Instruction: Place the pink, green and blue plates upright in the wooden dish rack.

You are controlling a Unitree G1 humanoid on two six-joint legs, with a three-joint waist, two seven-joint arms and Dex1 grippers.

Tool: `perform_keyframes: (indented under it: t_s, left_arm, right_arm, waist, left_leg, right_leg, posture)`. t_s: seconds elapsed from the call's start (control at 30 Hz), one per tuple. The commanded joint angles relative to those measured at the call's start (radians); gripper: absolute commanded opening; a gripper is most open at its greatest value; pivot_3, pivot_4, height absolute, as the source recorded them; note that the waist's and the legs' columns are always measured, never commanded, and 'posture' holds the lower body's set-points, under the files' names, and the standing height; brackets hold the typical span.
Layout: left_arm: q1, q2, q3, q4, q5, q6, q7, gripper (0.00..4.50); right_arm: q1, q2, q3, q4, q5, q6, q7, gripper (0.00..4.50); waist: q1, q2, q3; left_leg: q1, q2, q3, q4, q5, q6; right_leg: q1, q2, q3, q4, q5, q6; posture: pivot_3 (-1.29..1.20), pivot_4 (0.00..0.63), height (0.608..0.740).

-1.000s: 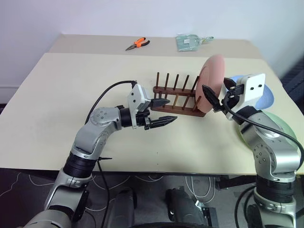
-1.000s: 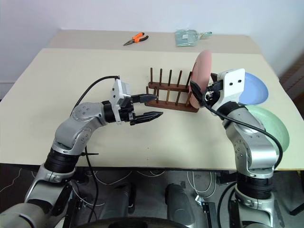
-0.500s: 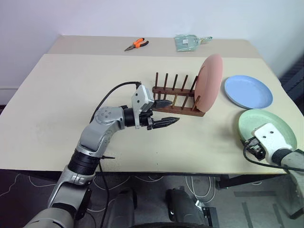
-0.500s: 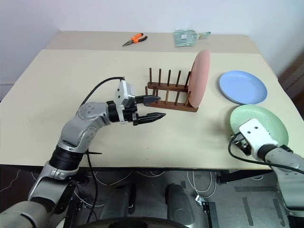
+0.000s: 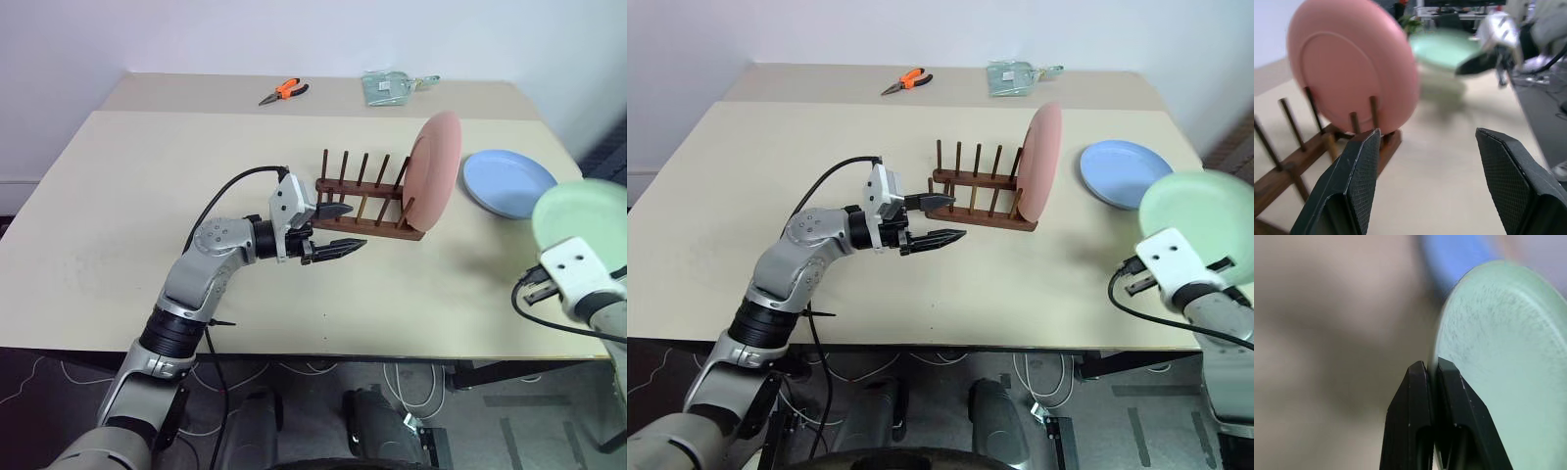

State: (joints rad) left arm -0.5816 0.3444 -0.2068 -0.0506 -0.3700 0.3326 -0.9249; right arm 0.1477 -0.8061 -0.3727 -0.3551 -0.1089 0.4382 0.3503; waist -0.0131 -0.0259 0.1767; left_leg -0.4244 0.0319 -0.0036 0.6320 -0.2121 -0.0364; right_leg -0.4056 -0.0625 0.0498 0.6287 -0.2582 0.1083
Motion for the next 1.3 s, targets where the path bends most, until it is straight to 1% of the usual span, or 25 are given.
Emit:
perform_keyframes:
  t_s: [0.03,0.07,0.13,0.2,0.27,0.33,0.4,0.47,0.57,0.6,0.63,0.73,0.83,1.0,1.3]
  left_arm:
    - [-0.018,-0.022,0.035,0.03,0.025,-0.064,0.036,3.18]
    - [-0.022,-0.027,0.04,0.048,0.034,-0.078,0.047,3.18]
    - [-0.028,-0.031,0.058,0.086,0.04,-0.098,0.061,3.18]
    - [-0.03,-0.02,0.078,0.123,0.048,-0.119,0.063,3.18]
    - [-0.037,-0.01,0.107,0.157,0.05,-0.138,0.077,3.18]
    - [-0.047,-0.003,0.136,0.184,0.05,-0.154,0.091,3.18]
    - [-0.051,0.009,0.152,0.206,0.065,-0.178,0.101,3.18]
    - [-0.05,0.024,0.164,0.225,0.075,-0.19,0.106,3.18]
    - [-0.04,0.04,0.176,0.228,0.076,-0.197,0.095,3.18]
    - [-0.035,0.046,0.182,0.225,0.073,-0.194,0.093,3.18]
    - [-0.025,0.054,0.186,0.216,0.07,-0.189,0.089,3.18]
    - [-0.003,0.069,0.189,0.187,0.058,-0.168,0.078,3.18]
    - [0.017,0.074,0.186,0.157,0.051,-0.148,0.076,3.18]
    - [0.039,0.069,0.174,0.121,0.054,-0.119,0.078,3.18]
    - [0.038,0.056,0.163,0.101,0.055,-0.097,0.069,3.18]
  right_arm:
    - [-0.117,0.02,-0.038,-0.109,-0.056,-0.053,-0.104,0.06]
    - [-0.176,0.04,-0.036,-0.14,-0.026,-0.064,-0.112,0.06]
    - [-0.341,0.103,-0.018,-0.226,0.119,-0.077,-0.084,0.06]
    - [-0.519,0.21,-0.005,-0.324,0.394,0.036,-0.054,0.06]
    - [-0.626,0.269,0.003,-0.387,0.631,0.155,-0.037,0.06]
    - [-0.695,0.32,0.006,-0.412,0.856,0.244,-0.073,0.06]
    - [-0.72,0.364,0.01,-0.411,1.062,0.289,-0.122,0.06]
    - [-0.717,0.411,0.043,-0.389,1.211,0.316,-0.179,0.06]
    - [-0.709,0.472,0.098,-0.352,1.265,0.314,-0.252,0.06]
    - [-0.705,0.509,0.112,-0.322,1.28,0.305,-0.288,0.06]
    - [-0.697,0.549,0.128,-0.288,1.285,0.292,-0.316,0.06]
    - [-0.679,0.608,0.148,-0.224,1.266,0.261,-0.347,0.06]
    - [-0.665,0.619,0.149,-0.173,1.248,0.24,-0.343,0.06]
    - [-0.668,0.639,0.123,-0.101,1.31,0.224,-0.373,0.06]
    - [-0.715,0.611,0.105,0.048,1.29,0.234,-0.407,0.06]
  waist:
    - [-0.002,0.0,0.0]
    - [-0.005,0.0,0.0]
    - [-0.009,0.002,0.001]
    - [-0.009,0.003,0.001]
    - [-0.005,0.003,0.001]
    - [0.005,0.001,0.001]
    - [0.011,-0.001,0.001]
    - [0.014,-0.001,0.001]
    - [0.014,-0.001,0.001]
    - [0.013,-0.001,0.001]
    - [0.01,-0.001,0.001]
    - [-0.001,-0.001,0.0]
    - [-0.002,0.0,0.001]
    - [-0.002,0.0,0.001]
    - [-0.005,0.0,0.001]
  left_leg:
    - [0.0,0.0,0.0,0.0,0.0,0.0]
    - [0.0,0.0,0.0,0.0,0.0,0.0]
    - [0.001,0.0,0.0,0.0,0.0,0.0]
    - [0.001,0.0,-0.001,-0.001,0.0,0.0]
    - [0.001,0.001,-0.003,-0.001,0.0,0.0]
    - [0.0,0.002,-0.004,-0.002,0.0,0.0]
    - [-0.002,0.002,-0.006,-0.002,0.0,0.0]
    - [-0.002,0.0,-0.004,-0.001,0.0,0.0]
    - [-0.002,0.0,-0.003,0.0,0.0,0.0]
    - [-0.002,0.0,-0.003,0.0,0.0,0.0]
    - [-0.002,0.0,-0.003,0.0,0.0,0.0]
    - [-0.001,0.001,-0.003,-0.001,0.0,0.0]
    - [-0.002,0.001,-0.003,-0.001,0.0,0.0]
    - [-0.001,0.001,-0.003,-0.001,0.0,0.0]
    - [-0.001,0.001,-0.003,-0.001,0.0,0.0]
  right_leg:
    - [0.0,0.0,0.0,0.0,0.0,0.0]
    - [0.0,0.0,0.0,0.0,0.0,0.0]
    - [0.0,0.0,0.001,0.001,0.0,0.0]
    - [0.0,0.001,0.001,0.002,0.001,0.0]
    - [0.0,0.003,0.0,0.002,0.001,0.001]
    - [0.0,0.003,-0.002,0.002,0.002,0.003]
    - [0.0,0.001,-0.005,0.001,0.002,0.003]
    - [0.0,-0.001,-0.004,0.001,0.002,0.002]
    - [0.0,-0.002,-0.003,0.001,0.001,0.0]
    - [0.0,-0.001,-0.003,0.001,0.001,0.0]
    - [0.0,-0.001,-0.003,0.001,0.001,0.0]
    - [0.0,-0.001,-0.003,0.002,0.001,0.0]
    - [-0.001,0.0,-0.003,0.002,0.001,0.0]
    - [-0.001,0.0,-0.003,0.002,0.002,0.002]
    - [-0.001,0.001,-0.002,0.002,0.001,0.0]
  posture:
    - [0.0,0.15,0.726]
    - [0.0,0.15,0.726]
    - [0.0,0.15,0.726]
    - [0.0,0.15,0.726]
    - [0.0,0.15,0.726]
    - [0.0,0.15,0.726]
    - [0.0,0.15,0.726]
    - [0.0,0.15,0.726]
    - [0.0,0.15,0.726]
    - [0.0,0.15,0.726]
    - [0.0,0.15,0.726]
    - [0.0,0.15,0.726]
    - [0.0,0.15,0.726]
    - [0.0,0.15,0.726]
    - [0.0,0.15,0.726]
